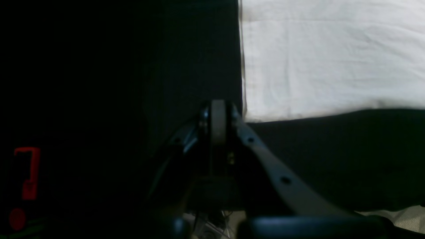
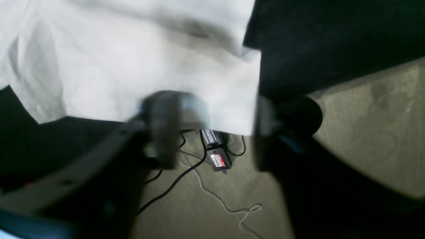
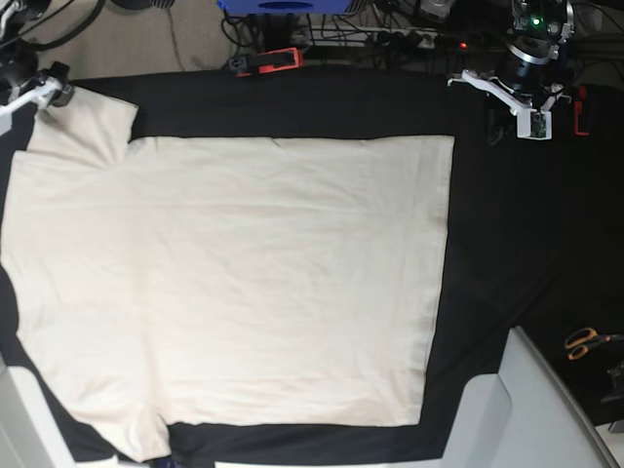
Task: Fold the T-shirt properly
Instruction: 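Move both grippers to the shirt's shoulder corners and grasp them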
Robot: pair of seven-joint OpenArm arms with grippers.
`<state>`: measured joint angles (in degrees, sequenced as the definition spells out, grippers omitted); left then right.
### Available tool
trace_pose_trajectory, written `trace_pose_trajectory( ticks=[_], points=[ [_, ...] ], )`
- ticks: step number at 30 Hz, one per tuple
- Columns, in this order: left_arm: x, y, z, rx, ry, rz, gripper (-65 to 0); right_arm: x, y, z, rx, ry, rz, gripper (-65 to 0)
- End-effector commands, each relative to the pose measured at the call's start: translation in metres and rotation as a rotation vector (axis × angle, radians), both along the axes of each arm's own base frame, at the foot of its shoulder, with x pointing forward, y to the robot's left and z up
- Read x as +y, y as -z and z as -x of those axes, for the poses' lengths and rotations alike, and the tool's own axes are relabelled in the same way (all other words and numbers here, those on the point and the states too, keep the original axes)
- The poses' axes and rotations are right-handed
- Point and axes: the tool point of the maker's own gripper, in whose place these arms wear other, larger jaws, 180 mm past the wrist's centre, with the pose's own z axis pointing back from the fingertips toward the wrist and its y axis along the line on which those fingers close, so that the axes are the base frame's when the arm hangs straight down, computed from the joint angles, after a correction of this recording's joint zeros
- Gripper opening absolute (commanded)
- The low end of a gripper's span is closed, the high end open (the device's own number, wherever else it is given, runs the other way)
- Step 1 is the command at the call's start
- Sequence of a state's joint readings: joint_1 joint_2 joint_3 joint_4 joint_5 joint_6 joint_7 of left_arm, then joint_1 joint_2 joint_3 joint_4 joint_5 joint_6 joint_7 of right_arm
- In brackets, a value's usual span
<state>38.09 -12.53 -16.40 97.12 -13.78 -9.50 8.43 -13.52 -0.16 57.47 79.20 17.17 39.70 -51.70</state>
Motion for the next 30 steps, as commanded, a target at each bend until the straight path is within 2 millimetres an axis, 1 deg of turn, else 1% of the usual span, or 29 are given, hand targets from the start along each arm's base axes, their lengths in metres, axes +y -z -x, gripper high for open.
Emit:
trace_pose_trajectory(
  ticks=[1,3,5,7,10,11,14,16,17,21,25,28,30],
  points=[
    [0.001,-0.010,-0.005,-0.040,0.007,-0.003,-65.0,-0.007,-0.007,-0.006,-0.024,-0.005,0.021,-44.3],
    [0.001,-0.011,-0.006,-0.042,0.007,-0.002,-65.0,-0.007,-0.006,-0.006,-0.023,-0.006,0.020,-51.5],
    [0.002,-0.008,-0.004,-0.033,0.003,-0.002,-65.0,-0.007,-0.007,-0.007,-0.024,-0.006,0.020,-57.0],
    [0.000,-0.008,-0.008,-0.036,0.006,0.002,-65.0,-0.007,-0.007,-0.007,-0.024,-0.007,0.020,-60.2],
    [0.002,0.001,-0.004,0.019,-0.002,0.001,-65.0,-0.007,-0.007,-0.007,-0.024,-0.007,0.020,-63.3],
    [0.002,0.002,-0.007,0.029,-0.004,0.002,-65.0,-0.006,-0.006,-0.008,-0.024,-0.012,0.019,-64.1],
    [-0.001,0.009,-0.007,0.045,-0.028,0.023,-52.0,0.002,-0.005,-0.012,-0.021,-0.051,0.015,-64.2],
    [-0.003,0.012,-0.006,0.049,-0.038,0.034,-45.9,0.003,-0.005,-0.012,-0.020,-0.058,0.015,-64.2],
    [-0.007,0.012,-0.009,0.045,-0.034,0.039,-43.8,0.005,-0.005,-0.013,-0.020,-0.064,0.013,-64.2],
    [-0.012,0.025,-0.008,0.059,-0.072,0.097,-39.3,0.008,-0.004,-0.014,-0.018,-0.076,0.010,-64.2],
    [-0.009,0.042,-0.005,0.077,-0.161,0.226,-34.7,0.007,-0.004,-0.014,-0.016,-0.076,0.012,-64.2],
    [-0.004,0.052,-0.003,0.091,-0.215,0.295,-33.9,0.007,-0.004,-0.013,-0.014,-0.074,0.012,-64.2],
    [-0.011,0.061,-0.003,0.110,-0.215,0.327,-33.9,0.007,-0.003,-0.009,-0.006,-0.077,0.011,-64.2]
  ],
)
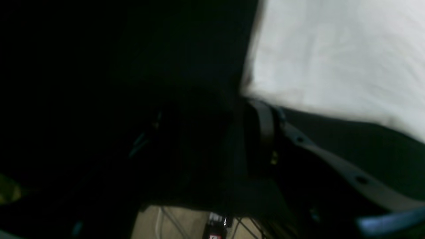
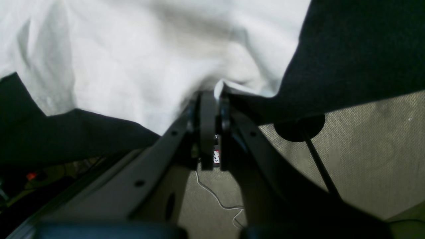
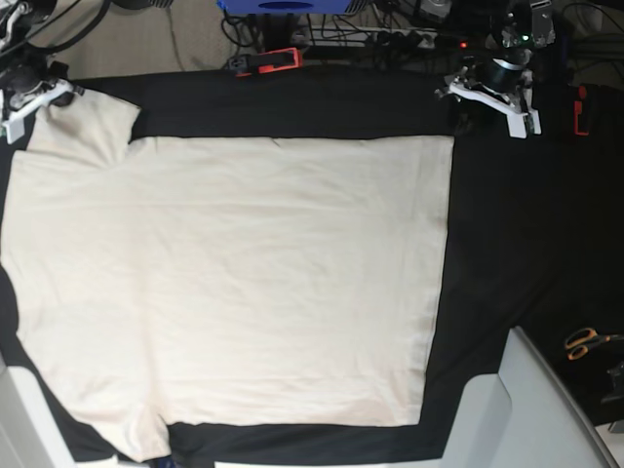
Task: Fold the T-shirt properly
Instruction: 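Move both grippers to the shirt's shoulder corners and grasp them, then lift the shoulder corners and pull them toward the hem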
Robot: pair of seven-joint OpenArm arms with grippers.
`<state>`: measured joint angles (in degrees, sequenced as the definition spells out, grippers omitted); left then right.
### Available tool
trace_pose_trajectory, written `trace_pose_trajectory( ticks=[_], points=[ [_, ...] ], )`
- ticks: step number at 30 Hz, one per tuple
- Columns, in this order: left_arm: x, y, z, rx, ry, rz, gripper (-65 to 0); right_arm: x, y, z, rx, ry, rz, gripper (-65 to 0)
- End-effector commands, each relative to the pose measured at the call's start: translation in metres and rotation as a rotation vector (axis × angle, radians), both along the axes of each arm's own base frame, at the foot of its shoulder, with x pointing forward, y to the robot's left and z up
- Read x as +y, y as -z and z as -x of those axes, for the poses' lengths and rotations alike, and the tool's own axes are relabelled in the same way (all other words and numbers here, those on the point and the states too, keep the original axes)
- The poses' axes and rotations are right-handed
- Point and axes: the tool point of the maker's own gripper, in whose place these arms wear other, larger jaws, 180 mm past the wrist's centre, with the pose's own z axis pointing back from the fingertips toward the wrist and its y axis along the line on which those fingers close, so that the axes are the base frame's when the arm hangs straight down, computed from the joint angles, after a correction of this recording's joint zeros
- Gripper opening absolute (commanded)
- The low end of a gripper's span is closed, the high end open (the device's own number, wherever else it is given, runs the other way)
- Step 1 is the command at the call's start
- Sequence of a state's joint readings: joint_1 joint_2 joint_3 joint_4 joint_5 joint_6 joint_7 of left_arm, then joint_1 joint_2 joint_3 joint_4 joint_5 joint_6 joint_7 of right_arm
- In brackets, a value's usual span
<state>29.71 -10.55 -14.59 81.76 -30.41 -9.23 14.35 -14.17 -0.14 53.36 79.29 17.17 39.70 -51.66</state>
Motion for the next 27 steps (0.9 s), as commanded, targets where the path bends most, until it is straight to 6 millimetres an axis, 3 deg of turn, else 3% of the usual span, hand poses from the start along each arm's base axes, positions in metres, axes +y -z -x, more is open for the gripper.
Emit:
trace_pose_trajectory(
  ticks=[1,6,13,18,20,23,24,27],
  points=[
    [-0.003,-0.004,-0.008,-0.030,0.007,0.018,-33.9,-0.009,-0.007,-0.003,-0.017,-0.007,0.027,-64.2],
    [-0.017,0.009,-0.012,-0.007,0.028,0.049,-34.6,-0.010,-0.007,-0.001,-0.015,-0.004,0.029,-64.2],
    [-0.042,0.009,-0.023,-0.020,0.085,0.081,-34.9,-0.012,-0.007,0.000,-0.014,-0.002,0.032,-64.2],
    [-0.045,0.012,-0.024,-0.016,0.077,0.091,-35.5,-0.011,-0.007,-0.001,-0.014,-0.005,0.032,-64.2],
    [-0.046,0.013,-0.023,-0.015,0.076,0.093,-40.3,-0.011,-0.007,-0.001,-0.014,-0.005,0.032,-64.2],
    [-0.045,0.012,-0.024,-0.017,0.073,0.091,-61.5,-0.011,-0.007,-0.001,-0.015,-0.008,0.032,-64.2],
    [-0.044,0.013,-0.023,-0.016,0.071,0.090,-65.0,-0.011,-0.007,-0.001,-0.015,-0.008,0.032,-64.2],
    [-0.046,0.009,-0.036,-0.038,0.079,0.090,-65.0,-0.011,-0.007,-0.001,-0.015,-0.008,0.032,-64.2]
  ],
)
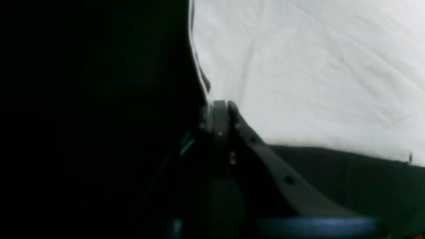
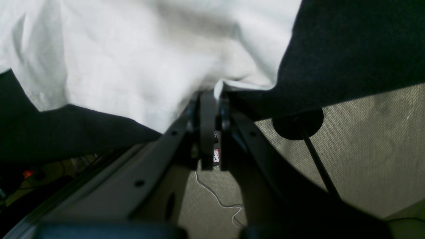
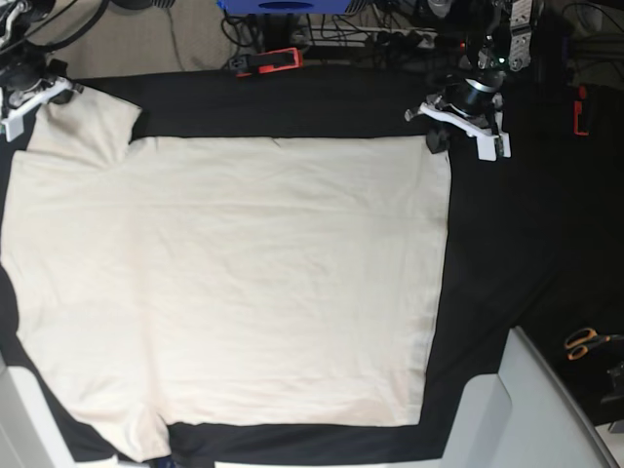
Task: Fold the T-shirt properly
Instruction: 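Lift the shoulder corners and pull them toward the hem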
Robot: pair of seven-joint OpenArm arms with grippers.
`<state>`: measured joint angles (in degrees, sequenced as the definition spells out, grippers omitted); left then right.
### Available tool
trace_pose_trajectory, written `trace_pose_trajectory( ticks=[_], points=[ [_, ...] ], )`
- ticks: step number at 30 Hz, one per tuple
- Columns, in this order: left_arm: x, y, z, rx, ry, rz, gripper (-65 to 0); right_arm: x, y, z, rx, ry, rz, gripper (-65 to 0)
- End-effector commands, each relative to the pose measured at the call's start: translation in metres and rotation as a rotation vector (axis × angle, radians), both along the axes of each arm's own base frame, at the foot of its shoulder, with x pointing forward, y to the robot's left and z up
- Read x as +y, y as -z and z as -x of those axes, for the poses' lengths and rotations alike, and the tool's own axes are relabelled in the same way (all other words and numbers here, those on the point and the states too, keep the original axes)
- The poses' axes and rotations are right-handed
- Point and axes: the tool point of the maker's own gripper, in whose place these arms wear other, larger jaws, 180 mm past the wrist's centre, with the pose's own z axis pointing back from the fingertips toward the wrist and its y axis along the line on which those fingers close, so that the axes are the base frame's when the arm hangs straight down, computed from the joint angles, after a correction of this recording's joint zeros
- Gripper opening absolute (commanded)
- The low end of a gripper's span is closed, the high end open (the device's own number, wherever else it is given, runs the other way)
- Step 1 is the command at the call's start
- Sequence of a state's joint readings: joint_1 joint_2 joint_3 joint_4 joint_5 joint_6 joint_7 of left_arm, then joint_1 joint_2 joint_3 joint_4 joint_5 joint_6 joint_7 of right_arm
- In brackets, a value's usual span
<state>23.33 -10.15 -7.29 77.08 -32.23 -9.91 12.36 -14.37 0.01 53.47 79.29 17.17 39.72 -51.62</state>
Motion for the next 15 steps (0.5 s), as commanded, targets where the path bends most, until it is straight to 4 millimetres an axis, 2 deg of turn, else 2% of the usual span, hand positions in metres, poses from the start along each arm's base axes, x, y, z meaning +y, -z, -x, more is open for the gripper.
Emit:
trace_pose_trajectory(
  ticks=[1,3,6,11,15],
  points=[
    [-0.001,0.001,-0.001,0.012,0.010,-0.002,-65.0,-0.009,-0.007,-0.003,-0.018,-0.009,0.029,-64.2],
    [-0.001,0.000,-0.003,0.008,0.011,-0.002,-65.0,-0.009,-0.007,-0.002,-0.014,-0.010,0.028,-64.2],
    [-0.003,-0.011,-0.008,-0.023,0.021,-0.007,-65.0,-0.013,-0.012,0.001,-0.014,-0.017,0.052,-64.2],
    [-0.004,-0.028,-0.009,-0.062,0.032,-0.018,-65.0,-0.029,-0.048,-0.009,-0.072,-0.058,0.176,-64.2],
    [-0.005,-0.031,-0.011,-0.071,0.036,-0.017,-65.0,-0.032,-0.059,-0.008,-0.037,-0.084,0.206,-64.2]
  ],
)
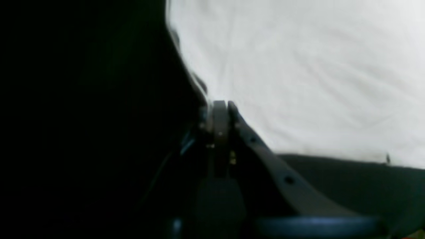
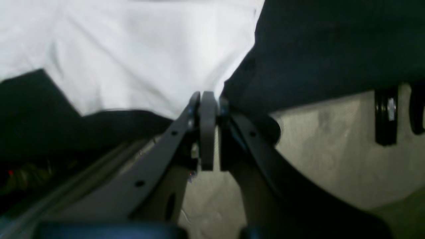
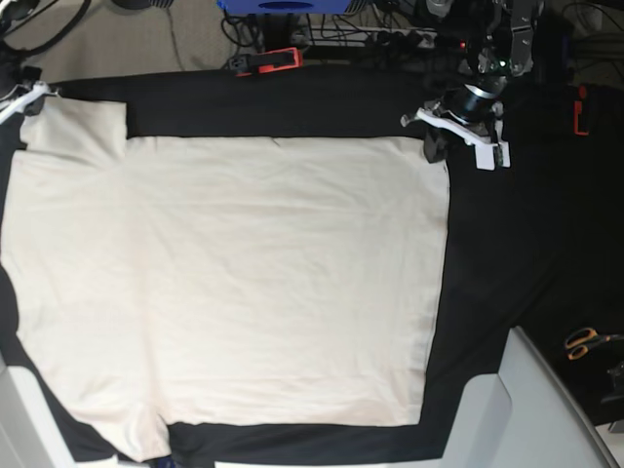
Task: Fold the T-shirt properly
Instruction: 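Lift the shoulder corners and pull them toward the hem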
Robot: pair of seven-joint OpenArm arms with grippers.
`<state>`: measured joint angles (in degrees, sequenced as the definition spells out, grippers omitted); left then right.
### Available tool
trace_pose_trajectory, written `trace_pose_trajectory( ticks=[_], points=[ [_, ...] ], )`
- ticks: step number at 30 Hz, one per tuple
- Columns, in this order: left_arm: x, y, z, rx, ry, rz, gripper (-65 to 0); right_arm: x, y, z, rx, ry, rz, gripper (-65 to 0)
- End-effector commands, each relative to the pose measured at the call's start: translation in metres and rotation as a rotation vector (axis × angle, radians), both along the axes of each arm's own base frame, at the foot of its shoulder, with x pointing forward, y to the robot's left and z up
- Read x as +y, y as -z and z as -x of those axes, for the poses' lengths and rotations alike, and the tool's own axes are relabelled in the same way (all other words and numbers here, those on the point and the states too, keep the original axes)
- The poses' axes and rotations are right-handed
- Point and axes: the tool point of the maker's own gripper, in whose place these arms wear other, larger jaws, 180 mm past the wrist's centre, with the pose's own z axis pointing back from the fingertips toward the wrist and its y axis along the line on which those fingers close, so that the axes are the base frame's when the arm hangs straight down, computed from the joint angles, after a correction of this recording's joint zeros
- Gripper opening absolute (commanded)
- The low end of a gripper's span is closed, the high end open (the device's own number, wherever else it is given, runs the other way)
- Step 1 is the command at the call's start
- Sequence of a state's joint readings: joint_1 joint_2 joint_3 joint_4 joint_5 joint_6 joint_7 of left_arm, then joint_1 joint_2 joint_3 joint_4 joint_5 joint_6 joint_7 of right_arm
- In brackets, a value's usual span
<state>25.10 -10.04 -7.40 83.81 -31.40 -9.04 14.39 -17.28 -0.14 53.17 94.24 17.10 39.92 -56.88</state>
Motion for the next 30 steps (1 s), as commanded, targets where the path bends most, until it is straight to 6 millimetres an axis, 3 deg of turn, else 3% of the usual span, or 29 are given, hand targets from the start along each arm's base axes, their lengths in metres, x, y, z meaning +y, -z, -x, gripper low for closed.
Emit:
trace_pose_trajectory(
  ticks=[1,6,13,15,24,30],
  points=[
    [0.001,-0.010,-0.005,-0.036,0.007,-0.002,-65.0,-0.010,-0.013,-0.007,-0.027,-0.011,0.043,-64.2],
    [-0.005,-0.027,-0.017,-0.089,0.025,0.000,-65.0,-0.005,-0.031,-0.036,-0.064,-0.080,0.079,-64.2],
    [-0.013,-0.025,-0.033,-0.024,0.073,0.011,-65.0,0.004,-0.045,-0.080,-0.114,-0.191,0.101,-64.2],
    [-0.015,-0.031,-0.042,-0.042,0.077,0.014,-65.0,0.007,-0.044,-0.090,-0.122,-0.204,0.090,-64.2],
    [-0.018,-0.041,-0.084,-0.041,0.103,0.022,-65.0,-0.021,-0.037,-0.136,-0.145,-0.171,0.030,-64.2],
    [-0.014,-0.040,-0.112,-0.040,0.088,0.029,-65.0,-0.015,-0.032,-0.170,-0.180,-0.209,-0.017,-64.2]
  ],
)
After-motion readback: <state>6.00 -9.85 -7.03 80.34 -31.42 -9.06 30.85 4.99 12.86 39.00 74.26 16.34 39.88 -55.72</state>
